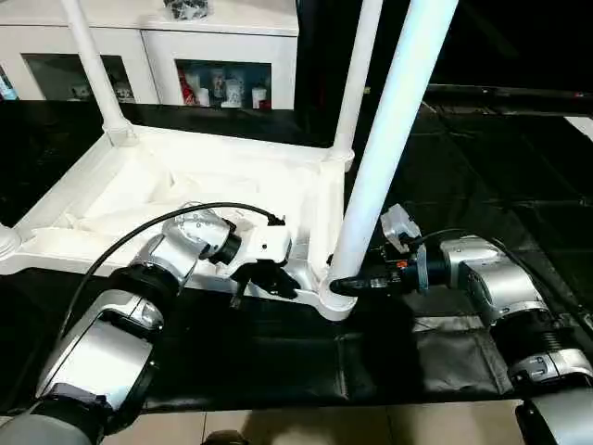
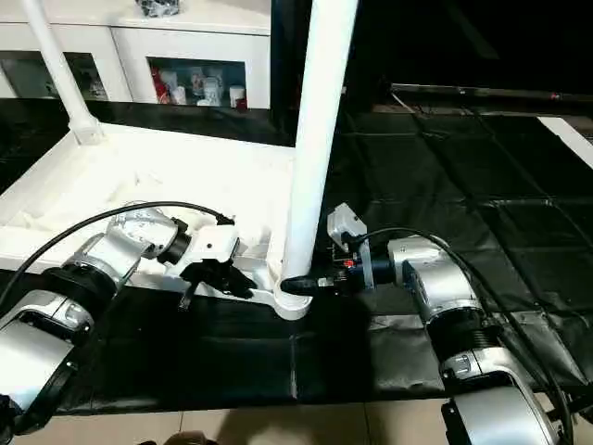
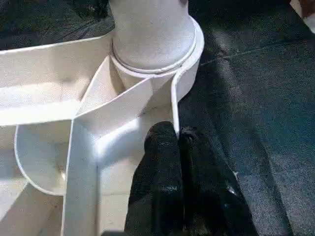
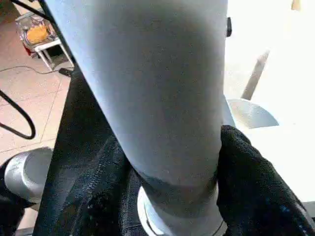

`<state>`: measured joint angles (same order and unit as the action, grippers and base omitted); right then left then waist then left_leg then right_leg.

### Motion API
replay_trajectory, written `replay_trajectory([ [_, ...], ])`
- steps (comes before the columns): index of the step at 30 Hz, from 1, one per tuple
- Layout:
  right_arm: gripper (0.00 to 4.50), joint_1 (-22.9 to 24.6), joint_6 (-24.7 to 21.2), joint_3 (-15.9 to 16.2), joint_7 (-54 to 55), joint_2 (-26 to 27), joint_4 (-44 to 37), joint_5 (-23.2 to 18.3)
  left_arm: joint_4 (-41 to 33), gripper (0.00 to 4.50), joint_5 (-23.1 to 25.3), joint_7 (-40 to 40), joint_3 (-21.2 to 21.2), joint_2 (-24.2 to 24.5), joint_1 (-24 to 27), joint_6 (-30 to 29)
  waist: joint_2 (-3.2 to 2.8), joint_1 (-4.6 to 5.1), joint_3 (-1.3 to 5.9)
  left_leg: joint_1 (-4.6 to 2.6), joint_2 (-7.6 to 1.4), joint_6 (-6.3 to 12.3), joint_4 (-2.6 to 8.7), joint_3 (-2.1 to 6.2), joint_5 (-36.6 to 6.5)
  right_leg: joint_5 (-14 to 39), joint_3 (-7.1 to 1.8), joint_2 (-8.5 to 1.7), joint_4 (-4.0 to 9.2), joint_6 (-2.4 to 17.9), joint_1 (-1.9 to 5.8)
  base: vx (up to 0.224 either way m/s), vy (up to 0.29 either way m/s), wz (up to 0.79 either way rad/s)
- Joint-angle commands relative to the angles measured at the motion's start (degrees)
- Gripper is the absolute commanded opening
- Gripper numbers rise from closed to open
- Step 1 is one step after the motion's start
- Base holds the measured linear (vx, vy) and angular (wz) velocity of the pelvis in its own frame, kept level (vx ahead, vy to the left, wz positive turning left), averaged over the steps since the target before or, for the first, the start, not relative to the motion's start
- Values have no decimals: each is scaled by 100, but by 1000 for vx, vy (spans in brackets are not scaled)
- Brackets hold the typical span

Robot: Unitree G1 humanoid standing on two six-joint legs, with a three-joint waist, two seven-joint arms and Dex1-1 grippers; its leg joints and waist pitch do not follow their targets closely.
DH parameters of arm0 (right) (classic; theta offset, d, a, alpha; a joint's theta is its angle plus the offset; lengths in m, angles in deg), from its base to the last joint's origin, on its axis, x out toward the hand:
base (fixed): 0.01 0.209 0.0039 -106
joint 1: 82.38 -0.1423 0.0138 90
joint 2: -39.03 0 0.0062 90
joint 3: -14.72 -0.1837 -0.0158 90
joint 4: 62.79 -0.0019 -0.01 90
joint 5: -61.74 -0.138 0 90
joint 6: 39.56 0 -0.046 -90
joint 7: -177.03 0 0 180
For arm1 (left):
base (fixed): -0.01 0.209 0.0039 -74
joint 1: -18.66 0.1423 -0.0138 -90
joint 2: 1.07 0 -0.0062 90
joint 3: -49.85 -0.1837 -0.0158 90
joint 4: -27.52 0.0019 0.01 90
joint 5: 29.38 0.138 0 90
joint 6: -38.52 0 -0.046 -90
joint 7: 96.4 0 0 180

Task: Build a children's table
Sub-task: Rotate leg to tighten

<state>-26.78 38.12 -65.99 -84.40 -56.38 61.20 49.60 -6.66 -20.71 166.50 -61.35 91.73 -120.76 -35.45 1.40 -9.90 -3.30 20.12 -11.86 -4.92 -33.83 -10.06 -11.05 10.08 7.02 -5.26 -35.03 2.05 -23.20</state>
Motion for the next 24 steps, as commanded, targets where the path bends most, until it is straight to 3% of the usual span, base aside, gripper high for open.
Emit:
replay_trajectory([
  [1, 207, 145, -183, 26, 322, 234, -305, -72, 5, 0, 20, -487, 64, -246, -5, -345, -7, 43, 425, -20, -212, 228, 368, 22, -783, 1132, -369, -426, 384, 1083, 355, 0, 0, 0],
  [5, 202, 251, -232, -77, 1408, 634, -365, 128, 164, 0, 52, -1425, 241, -556, -113, -824, -10, 63, 392, -33, -195, 93, 396, 34, -991, 1779, -361, -440, 469, 855, 344, 0, 0, 0],
  [8, 199, 197, -424, -155, 2194, 971, -242, 260, 274, 0, 0, -2054, 396, -826, -211, -1290, 1, 127, 369, -69, -163, -24, 411, 56, -1164, 2597, -338, -457, 576, 564, 322, 0, 0, 0],
  [10, 198, 64, -496, -176, 3002, 1268, -6, 493, 365, 0, -45, -2528, 502, -1070, -293, -1648, 19, 200, 364, -36, -142, -24, 423, 72, -1137, 2729, -318, -448, 611, 466, 334, 0, 0, 0],
  [13, 196, -254, -496, -297, 4158, 1706, 476, 706, 505, 0, -109, -3216, 664, -1395, -441, -2028, 2, 324, 375, -19, -127, -78, 418, 87, -1160, 2709, -313, -447, 600, 471, 323, 0, 0, 0],
  [16, 192, -442, -493, -347, 4810, 1965, 684, 879, 513, 0, -82, -3698, 773, -1573, -538, -2194, 5, 384, 385, -22, -115, 68, 403, 68, -1080, 2480, -328, -426, 608, 542, 321, 0, 0, 0],
  [18, 192, -470, -403, -324, 4795, 2001, 711, 899, 511, 0, -68, -3829, 796, -1602, -556, -2179, 10, 380, 401, -10, -122, 151, 399, 63, -966, 2139, -338, -416, 568, 629, 335, 0, 0, 0],
  [20, 246, -487, -330, -366, 4736, 2095, 693, 875, 489, 0, -38, -3954, 831, -1636, -574, -2197, 22, 373, 418, 13, -126, 226, 389, 58, -825, 1754, -351, -414, 510, 734, 361, 0, 0, 0],
  [22, 269, -483, -324, -401, 4671, 2134, 656, 830, 461, 0, 9, -3903, 793, -1589, -562, -2169, 13, 367, 425, 21, -139, 310, 389, 55, -655, 1303, -359, -411, 455, 889, 371, 0, 0, 0],
  [24, 269, -447, -274, -352, 4527, 2089, 622, 841, 430, 0, 47, -3785, 745, -1510, -533, -2104, 9, 372, 417, 7, -142, 322, 392, 49, -695, 1281, -358, -415, 460, 945, 370, 0, 0, 0],
])
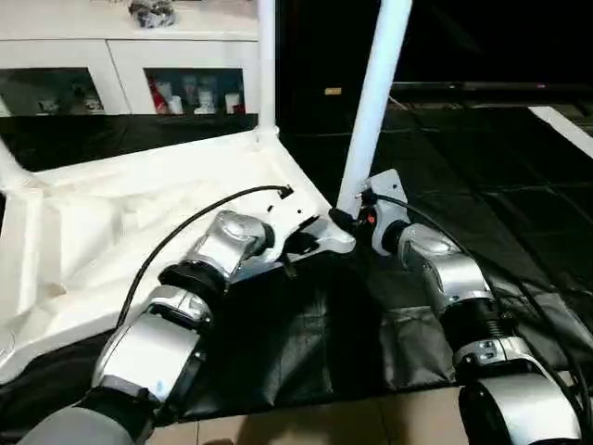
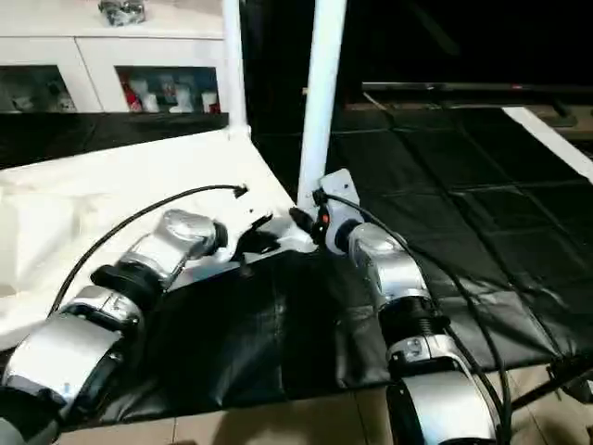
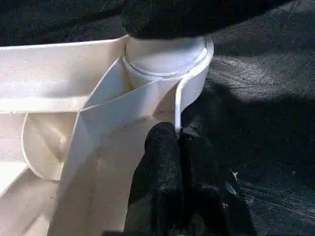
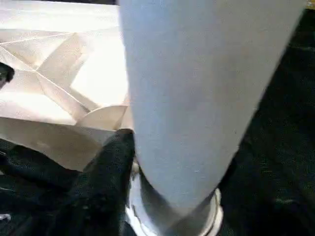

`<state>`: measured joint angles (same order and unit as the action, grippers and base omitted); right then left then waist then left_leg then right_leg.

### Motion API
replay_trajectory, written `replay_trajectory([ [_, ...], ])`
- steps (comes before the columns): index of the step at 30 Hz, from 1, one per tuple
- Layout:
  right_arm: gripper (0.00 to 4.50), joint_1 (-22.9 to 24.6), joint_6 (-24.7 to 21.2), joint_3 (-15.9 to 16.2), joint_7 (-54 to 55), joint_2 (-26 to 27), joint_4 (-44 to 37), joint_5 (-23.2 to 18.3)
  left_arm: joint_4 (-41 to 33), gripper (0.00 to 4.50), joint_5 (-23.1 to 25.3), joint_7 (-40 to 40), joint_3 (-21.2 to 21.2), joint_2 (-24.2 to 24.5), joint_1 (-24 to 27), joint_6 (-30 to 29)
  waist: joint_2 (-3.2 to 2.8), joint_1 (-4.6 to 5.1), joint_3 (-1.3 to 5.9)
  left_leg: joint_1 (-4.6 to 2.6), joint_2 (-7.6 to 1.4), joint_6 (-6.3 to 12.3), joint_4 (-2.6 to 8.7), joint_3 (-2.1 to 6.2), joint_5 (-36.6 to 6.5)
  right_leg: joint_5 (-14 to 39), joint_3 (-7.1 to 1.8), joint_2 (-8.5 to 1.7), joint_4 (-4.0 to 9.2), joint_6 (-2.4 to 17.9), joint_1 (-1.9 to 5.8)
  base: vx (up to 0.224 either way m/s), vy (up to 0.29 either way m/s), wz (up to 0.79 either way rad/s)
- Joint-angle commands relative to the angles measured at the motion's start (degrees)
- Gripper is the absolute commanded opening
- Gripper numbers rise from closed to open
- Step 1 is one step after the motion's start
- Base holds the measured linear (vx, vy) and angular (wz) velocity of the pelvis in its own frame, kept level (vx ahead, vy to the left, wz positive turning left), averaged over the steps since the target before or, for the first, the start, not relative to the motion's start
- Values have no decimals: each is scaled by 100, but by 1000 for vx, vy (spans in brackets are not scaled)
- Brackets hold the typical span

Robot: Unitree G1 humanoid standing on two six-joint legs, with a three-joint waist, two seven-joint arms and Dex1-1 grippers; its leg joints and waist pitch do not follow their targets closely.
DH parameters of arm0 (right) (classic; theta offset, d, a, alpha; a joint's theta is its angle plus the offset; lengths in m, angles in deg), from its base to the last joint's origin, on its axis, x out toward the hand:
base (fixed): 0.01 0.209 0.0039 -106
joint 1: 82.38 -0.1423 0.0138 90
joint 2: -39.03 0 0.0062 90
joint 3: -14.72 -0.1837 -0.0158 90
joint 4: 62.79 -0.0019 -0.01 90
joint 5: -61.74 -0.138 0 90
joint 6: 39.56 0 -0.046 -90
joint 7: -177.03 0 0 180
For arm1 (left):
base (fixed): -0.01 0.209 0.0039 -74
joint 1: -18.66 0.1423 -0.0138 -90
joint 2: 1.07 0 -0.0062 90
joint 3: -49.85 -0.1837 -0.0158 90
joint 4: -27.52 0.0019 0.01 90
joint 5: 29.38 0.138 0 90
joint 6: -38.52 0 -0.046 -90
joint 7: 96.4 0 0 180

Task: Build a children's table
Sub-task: Rotate leg to tighten

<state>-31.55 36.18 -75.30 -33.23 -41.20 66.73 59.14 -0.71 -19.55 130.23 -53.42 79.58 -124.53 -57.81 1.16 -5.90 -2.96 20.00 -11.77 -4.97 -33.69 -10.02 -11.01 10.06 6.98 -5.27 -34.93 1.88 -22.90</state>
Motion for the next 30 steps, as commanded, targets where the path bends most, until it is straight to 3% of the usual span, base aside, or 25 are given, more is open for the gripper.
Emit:
replay_trajectory([
  [1, 288, 55, -56, 585, -631, 547, 54, -114, -186, 0, -59, -98, -62, -262, -135, 161, 36, -25, 377, 21, -145, 329, 378, 42, -731, 1326, -354, -412, 460, 958, 341, 0, 0, 0],
  [5, 320, 244, 24, 552, -933, 302, -109, -212, -322, 0, -26, 276, -114, -52, -13, 349, 56, -31, 376, 20, -151, 331, 385, 46, -791, 1541, -359, -429, 481, 872, 347, 0, 0, 0],
  [12, 374, 590, 226, 519, -2035, -444, -516, -382, -366, 0, 51, 1114, -296, 416, 98, 829, 61, -63, 394, 24, -167, 524, 356, 23, -559, 832, -370, -408, 396, 1093, 369, 0, 0, 0],
  [15, 408, 753, 164, 510, -3146, -968, -957, -721, -505, 0, 20, 2019, -470, 732, 200, 1296, 39, -131, 395, 40, -189, 606, 347, 22, -583, 658, -363, -414, 372, 1171, 377, 0, 0, 0],
  [18, 442, 774, 214, 649, -3684, -1294, -1031, -692, -646, 0, 7, 2607, -601, 934, 278, 1614, 31, -157, 378, 18, -206, 501, 360, 19, -796, 1053, -357, -425, 408, 1138, 355, 0, 0, 0],
  [20, 445, 773, 227, 696, -3949, -1416, -1053, -709, -699, 0, -12, 2872, -659, 1018, 303, 1722, 34, -175, 376, 15, -208, 457, 362, 21, -847, 1180, -361, -434, 419, 1096, 351, 0, 0, 0],
  [22, 445, 758, 158, 736, -4313, -1547, -1101, -818, -735, 0, -12, 3122, -731, 1106, 325, 1882, 37, -255, 374, -39, -232, 374, 371, 12, -908, 1365, -374, -443, 437, 1058, 307, 0, 0, 0],
  [27, 445, 701, 178, 862, -4878, -1724, -1057, -908, -894, 0, -34, 3651, -866, 1281, 413, 2172, 53, -298, 390, 3, -235, 369, 360, 20, -721, 935, -371, -441, 357, 1159, 328, 0, 0, 0],
  [30, 428, 643, 193, 903, -5097, -1749, -960, -964, -1013, 0, -60, 3858, -916, 1339, 469, 2264, 73, -307, 390, 14, -227, 363, 356, 18, -690, 1009, -369, -450, 354, 1140, 334, 0, 0, 0],
])
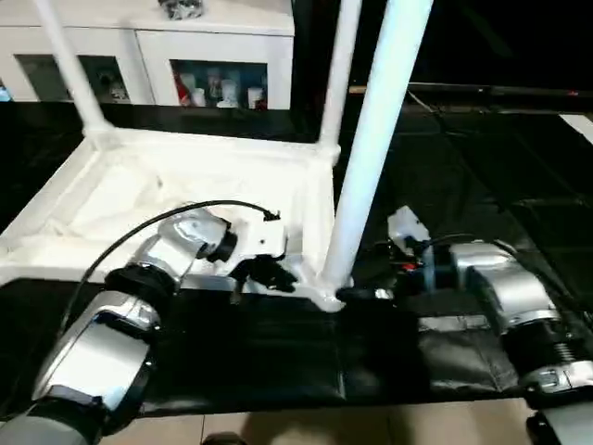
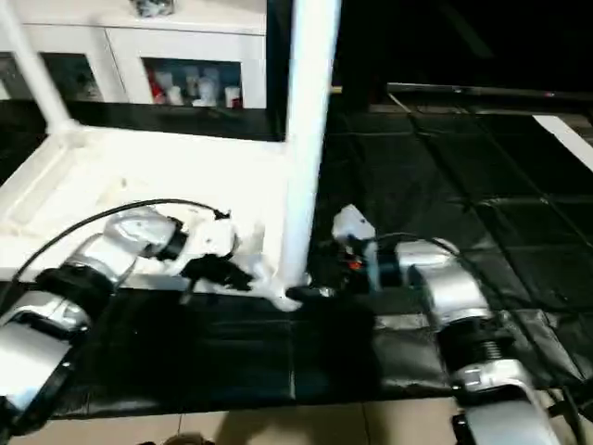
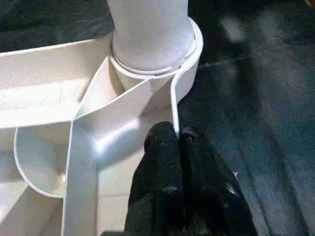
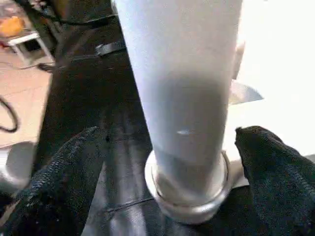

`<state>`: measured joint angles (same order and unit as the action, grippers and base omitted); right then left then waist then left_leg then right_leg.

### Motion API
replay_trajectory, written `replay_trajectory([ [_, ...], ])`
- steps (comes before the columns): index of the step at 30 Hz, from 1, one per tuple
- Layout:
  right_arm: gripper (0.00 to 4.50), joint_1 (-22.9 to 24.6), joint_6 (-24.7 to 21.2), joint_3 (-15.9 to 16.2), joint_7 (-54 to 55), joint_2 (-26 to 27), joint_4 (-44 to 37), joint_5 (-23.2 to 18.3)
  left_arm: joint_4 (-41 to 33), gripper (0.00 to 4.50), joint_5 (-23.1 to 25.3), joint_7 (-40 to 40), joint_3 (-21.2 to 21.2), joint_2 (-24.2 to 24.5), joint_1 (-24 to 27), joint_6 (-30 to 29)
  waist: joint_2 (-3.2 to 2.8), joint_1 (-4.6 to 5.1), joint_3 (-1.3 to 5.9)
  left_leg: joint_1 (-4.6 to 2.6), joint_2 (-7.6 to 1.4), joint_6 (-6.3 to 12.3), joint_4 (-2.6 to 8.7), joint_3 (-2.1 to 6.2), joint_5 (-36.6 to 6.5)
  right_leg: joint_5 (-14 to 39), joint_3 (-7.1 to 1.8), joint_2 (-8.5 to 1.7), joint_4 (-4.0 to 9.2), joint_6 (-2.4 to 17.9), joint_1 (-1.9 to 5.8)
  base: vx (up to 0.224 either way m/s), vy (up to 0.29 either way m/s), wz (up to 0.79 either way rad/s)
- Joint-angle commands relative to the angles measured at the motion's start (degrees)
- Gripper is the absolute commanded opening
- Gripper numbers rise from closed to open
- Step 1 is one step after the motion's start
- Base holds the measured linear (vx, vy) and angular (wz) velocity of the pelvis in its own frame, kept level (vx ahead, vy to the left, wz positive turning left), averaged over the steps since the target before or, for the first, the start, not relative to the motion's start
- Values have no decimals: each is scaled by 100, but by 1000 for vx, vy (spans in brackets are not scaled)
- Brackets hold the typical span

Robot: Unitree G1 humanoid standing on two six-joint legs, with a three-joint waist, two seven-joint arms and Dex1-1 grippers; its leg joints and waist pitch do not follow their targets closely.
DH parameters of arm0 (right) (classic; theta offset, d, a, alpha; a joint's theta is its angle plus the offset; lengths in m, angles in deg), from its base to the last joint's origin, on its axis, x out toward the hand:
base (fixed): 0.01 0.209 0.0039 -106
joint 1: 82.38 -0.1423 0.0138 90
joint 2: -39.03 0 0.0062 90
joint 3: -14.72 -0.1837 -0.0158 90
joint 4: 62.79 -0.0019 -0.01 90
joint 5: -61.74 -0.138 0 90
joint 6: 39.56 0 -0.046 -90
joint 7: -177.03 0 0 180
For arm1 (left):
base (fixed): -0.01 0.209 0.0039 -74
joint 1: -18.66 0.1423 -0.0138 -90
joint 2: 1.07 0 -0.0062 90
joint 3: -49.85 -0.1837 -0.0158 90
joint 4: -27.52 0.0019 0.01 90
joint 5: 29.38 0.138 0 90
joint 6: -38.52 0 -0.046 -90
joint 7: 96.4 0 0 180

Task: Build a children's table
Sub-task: Rotate leg to tighten

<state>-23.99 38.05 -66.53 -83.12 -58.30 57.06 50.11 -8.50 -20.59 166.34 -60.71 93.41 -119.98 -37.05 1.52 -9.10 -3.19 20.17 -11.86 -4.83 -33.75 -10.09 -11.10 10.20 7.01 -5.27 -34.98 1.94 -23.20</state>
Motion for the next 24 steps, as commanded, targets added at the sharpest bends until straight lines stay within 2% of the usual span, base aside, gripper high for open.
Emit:
replay_trajectory([
  [1, 414, -134, 13, 25, -140, -32, 39, -70, -268, 0, 25, 298, -193, -38, 31, 208, 36, 11, 413, -8, -221, 346, 363, 23, -672, 1011, -374, -451, 364, 1130, 358, 0, 0, 0],
  [2, 399, -160, -7, 26, -190, -23, 70, -90, -316, 0, 0, 346, -198, -37, 49, 206, 48, 9, 404, -14, -221, 336, 366, 19, -674, 1071, -373, -443, 377, 1112, 349, 0, 0, 0],
  [7, 369, -237, 4, 87, -302, 38, 175, -129, -476, 0, -68, 473, -222, -47, 117, 215, 32, -24, 404, -27, -229, 266, 373, 23, -743, 1206, -376, -449, 380, 1084, 340, 0, 0, 0],
  [8, 348, -243, 2, 100, -339, 50, 190, -136, -493, 0, -70, 490, -223, -46, 125, 219, 32, -28, 405, -29, -229, 260, 371, 21, -744, 1201, -377, -446, 380, 1084, 336, 0, 0, 0],
  [13, 320, -259, -17, 130, -448, 96, 220, -164, -529, 0, -59, 505, -235, -44, 129, 219, 49, -36, 416, -17, -225, 278, 360, 22, -625, 976, -376, -438, 342, 1116, 345, 0, 0, 0],
  [14, 296, -260, -20, 142, -480, 109, 229, -172, -546, 0, -54, 503, -238, -41, 137, 212, 50, -37, 416, -18, -223, 284, 359, 21, -634, 983, -375, -440, 346, 1116, 344, 0, 0, 0],
  [16, 290, -255, -29, 156, -504, 117, 235, -181, -546, 0, -48, 493, -244, -40, 141, 213, 52, -40, 412, -15, -218, 273, 361, 22, -649, 1084, -373, -442, 359, 1077, 352, 0, 0, 0],
  [17, 270, -254, -30, 157, -506, 118, 235, -182, -545, 0, -47, 491, -245, -39, 141, 214, 52, -43, 413, -16, -216, 269, 360, 20, -645, 1098, -374, -440, 361, 1065, 350, 0, 0, 0],
  [21, 239, -239, -47, 181, -541, 126, 237, -206, -545, 0, -26, 468, -239, -32, 151, 196, 52, -42, 419, -13, -219, 273, 356, 22, -605, 1024, -375, -438, 350, 1069, 350, 0, 0, 0],
  [22, 239, -219, -71, 183, -560, 137, 218, -213, -521, 0, -12, 443, -236, -32, 149, 188, 28, -44, 419, -13, -219, 267, 357, 25, -608, 1018, -373, -437, 351, 1083, 348, 0, 0, 0],
  [24, 214, -204, -79, 180, -566, 145, 204, -212, -510, 0, -8, 427, -232, -36, 149, 176, 41, -43, 418, -16, -217, 257, 357, 24, -634, 1037, -372, -435, 354, 1078, 352, 0, 0, 0],
])
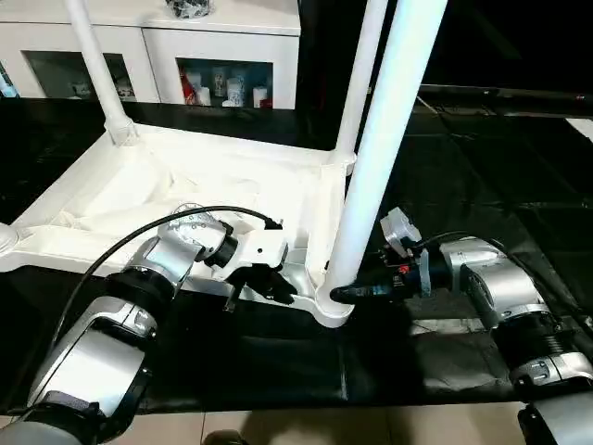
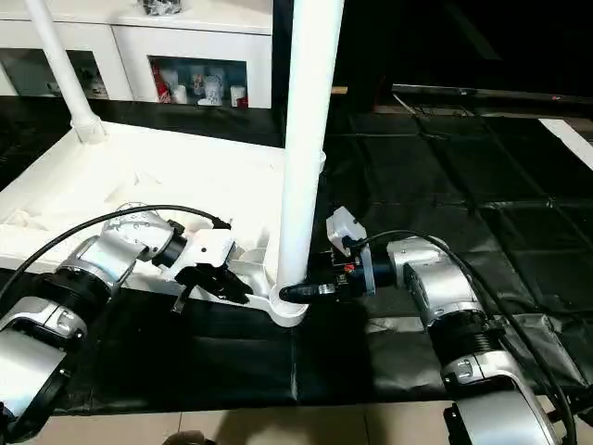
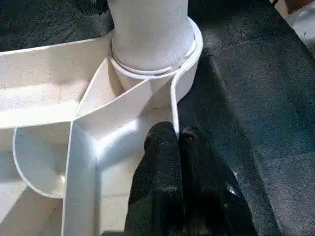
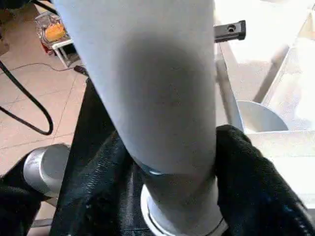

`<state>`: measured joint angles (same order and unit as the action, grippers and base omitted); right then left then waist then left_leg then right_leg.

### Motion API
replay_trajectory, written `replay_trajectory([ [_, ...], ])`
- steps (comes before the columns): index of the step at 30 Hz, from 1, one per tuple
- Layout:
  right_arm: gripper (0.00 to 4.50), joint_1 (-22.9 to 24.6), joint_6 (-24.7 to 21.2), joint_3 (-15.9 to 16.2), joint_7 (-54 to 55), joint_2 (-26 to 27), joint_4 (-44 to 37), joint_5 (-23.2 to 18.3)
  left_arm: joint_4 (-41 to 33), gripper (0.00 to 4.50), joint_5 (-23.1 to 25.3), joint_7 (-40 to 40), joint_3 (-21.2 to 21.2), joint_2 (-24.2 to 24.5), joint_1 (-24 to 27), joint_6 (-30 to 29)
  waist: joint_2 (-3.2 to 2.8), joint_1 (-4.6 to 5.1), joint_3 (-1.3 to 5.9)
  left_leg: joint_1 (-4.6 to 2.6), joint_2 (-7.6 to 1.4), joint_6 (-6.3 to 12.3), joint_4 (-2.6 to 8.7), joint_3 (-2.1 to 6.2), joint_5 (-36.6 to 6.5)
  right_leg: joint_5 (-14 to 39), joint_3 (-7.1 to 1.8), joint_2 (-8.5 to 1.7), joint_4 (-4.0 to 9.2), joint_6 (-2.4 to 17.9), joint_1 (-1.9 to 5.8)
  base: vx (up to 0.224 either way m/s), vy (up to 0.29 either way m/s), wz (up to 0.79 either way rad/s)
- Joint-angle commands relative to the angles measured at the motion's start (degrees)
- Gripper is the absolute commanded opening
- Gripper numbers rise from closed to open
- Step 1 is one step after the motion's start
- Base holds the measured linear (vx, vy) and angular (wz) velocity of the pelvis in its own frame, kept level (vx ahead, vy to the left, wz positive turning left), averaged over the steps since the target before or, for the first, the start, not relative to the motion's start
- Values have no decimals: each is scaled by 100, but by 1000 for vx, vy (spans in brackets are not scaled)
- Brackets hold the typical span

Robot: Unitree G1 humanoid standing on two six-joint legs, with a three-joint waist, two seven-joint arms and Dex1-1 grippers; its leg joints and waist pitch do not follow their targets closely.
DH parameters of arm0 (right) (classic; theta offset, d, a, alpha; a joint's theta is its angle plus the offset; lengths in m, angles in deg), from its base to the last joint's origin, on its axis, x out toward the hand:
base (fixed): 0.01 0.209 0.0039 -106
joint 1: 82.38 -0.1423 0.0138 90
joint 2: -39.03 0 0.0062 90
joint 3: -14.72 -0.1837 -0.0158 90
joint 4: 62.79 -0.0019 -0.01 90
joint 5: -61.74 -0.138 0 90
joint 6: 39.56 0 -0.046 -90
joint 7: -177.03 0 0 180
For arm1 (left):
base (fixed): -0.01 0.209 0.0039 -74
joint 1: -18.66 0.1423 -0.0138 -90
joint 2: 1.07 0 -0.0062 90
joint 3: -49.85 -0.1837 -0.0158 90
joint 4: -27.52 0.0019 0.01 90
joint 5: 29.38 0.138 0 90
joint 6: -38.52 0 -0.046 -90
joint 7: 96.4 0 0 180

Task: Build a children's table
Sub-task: Rotate leg to tighten

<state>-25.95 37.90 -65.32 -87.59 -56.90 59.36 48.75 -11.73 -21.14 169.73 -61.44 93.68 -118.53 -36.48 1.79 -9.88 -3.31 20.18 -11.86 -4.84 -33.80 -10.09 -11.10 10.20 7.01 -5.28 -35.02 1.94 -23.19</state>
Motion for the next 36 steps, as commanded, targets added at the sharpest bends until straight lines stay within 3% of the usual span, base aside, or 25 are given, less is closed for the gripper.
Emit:
replay_trajectory([
  [1, 211, 25, -67, 35, -70, 28, -58, -94, -161, 0, 18, 19, -118, -106, 8, 64, 12, 34, 431, -19, -219, 253, 364, 25, -640, 1039, -371, -436, 355, 1079, 352, 0, 0, 0],
  [4, 204, 83, -82, -29, 66, 79, -115, -136, -127, 0, -43, -72, -47, -181, 10, -75, 15, 29, 430, -17, -218, 251, 361, 23, -627, 1025, -373, -436, 355, 1095, 352, 0, 0, 0],
  [5, 203, 143, -174, -117, 222, 146, -203, -212, -67, 0, -42, -210, -5, -237, -17, -188, -26, 31, 430, -21, -220, 245, 363, 27, -644, 1037, -374, -439, 357, 1102, 349, 0, 0, 0],
  [6, 203, 170, -213, -157, 294, 177, -246, -246, -37, 0, -32, -277, 9, -259, -33, -236, 0, 39, 418, -20, -219, 235, 367, 26, -692, 1087, -376, -432, 373, 1071, 350, 0, 0, 0],
  [7, 202, 199, -296, -211, 486, 232, -290, -256, 24, 0, -9, -426, 36, -305, -69, -350, -17, 41, 414, -24, -219, 217, 374, 25, -729, 1145, -377, -430, 379, 1059, 347, 0, 0, 0],
  [9, 201, 239, -397, -286, 942, 349, -327, -188, 122, 0, -9, -734, 116, -436, -156, -625, 1, 50, 409, -27, -210, 150, 383, 30, -821, 1393, -372, -434, 407, 974, 353, 0, 0, 0],
  [10, 201, 273, -432, -335, 1468, 483, -346, -47, 180, 0, -66, -1027, 227, -606, -250, -975, 6, 66, 398, -37, -195, 72, 393, 38, -910, 1761, -363, -443, 454, 846, 346, 0, 0, 0],
  [11, 201, 288, -435, -352, 1783, 571, -344, 53, 201, 0, -104, -1188, 288, -708, -296, -1124, -15, 69, 394, -39, -187, 47, 392, 38, -927, 1851, -362, -442, 465, 818, 338, 0, 0, 0],
  [15, 199, 276, -657, -388, 2669, 844, -300, 321, 352, 0, -94, -1773, 398, -966, -416, -1358, 11, 149, 379, -7, -154, -12, 410, 61, -971, 2261, -345, -428, 530, 590, 345, 0, 0, 0],
  [16, 198, 255, -788, -417, 3068, 985, -281, 412, 428, 0, -65, -2032, 426, -1063, -457, -1422, -9, 201, 386, -13, -148, -24, 411, 70, -992, 2335, -333, -433, 559, 531, 349, 0, 0, 0],
  [18, 196, 87, -1100, -520, 4208, 1460, -145, 630, 653, 0, -72, -2921, 612, -1405, -616, -1755, -4, 251, 399, 3, -145, -61, 407, 75, -872, 2107, -344, -416, 515, 568, 351, 0, 0, 0],
  [20, 196, -43, -1277, -574, 4610, 1694, -77, 633, 721, 0, -83, -3312, 719, -1564, -693, -1863, 0, 301, 411, -9, -132, -64, 405, 76, -859, 2001, -337, -412, 508, 636, 354, 0, 0, 0],
  [23, 196, -129, -1302, -534, 4711, 1887, -115, 606, 658, 0, -229, -3506, 885, -1741, -734, -1899, 0, 334, 416, -6, -135, 69, 394, 64, -784, 1733, -351, -419, 504, 728, 364, 0, 0, 0],
  [24, 196, -134, -1243, -525, 4710, 1917, -125, 609, 617, 0, -257, -3511, 903, -1772, -738, -1906, 27, 338, 423, -1, -143, 113, 389, 56, -692, 1496, -358, -412, 479, 792, 365, 0, 0, 0],
  [27, 261, -139, -1178, -538, 4767, 1936, -138, 635, 577, 0, -236, -3518, 891, -1772, -744, -1908, 10, 342, 418, 2, -140, 204, 384, 47, -614, 1164, -369, -412, 443, 925, 371, 0, 0, 0],
  [32, 303, -21, -1074, -592, 4625, 1715, -298, 678, 591, 0, 13, -3239, 632, -1499, -667, -1454, 15, 343, 421, 0, -152, 240, 392, 54, -614, 1168, -374, -423, 441, 905, 383, 0, 0, 0],
  [36, 334, 233, -761, -735, 4374, 1249, -425, 658, 670, 0, 206, -2951, 520, -1235, -653, -987, -17, 308, 448, -4, -167, 324, 367, 52, -411, 481, -387, -425, 356, 1115, 393, 0, 0, 0],
])
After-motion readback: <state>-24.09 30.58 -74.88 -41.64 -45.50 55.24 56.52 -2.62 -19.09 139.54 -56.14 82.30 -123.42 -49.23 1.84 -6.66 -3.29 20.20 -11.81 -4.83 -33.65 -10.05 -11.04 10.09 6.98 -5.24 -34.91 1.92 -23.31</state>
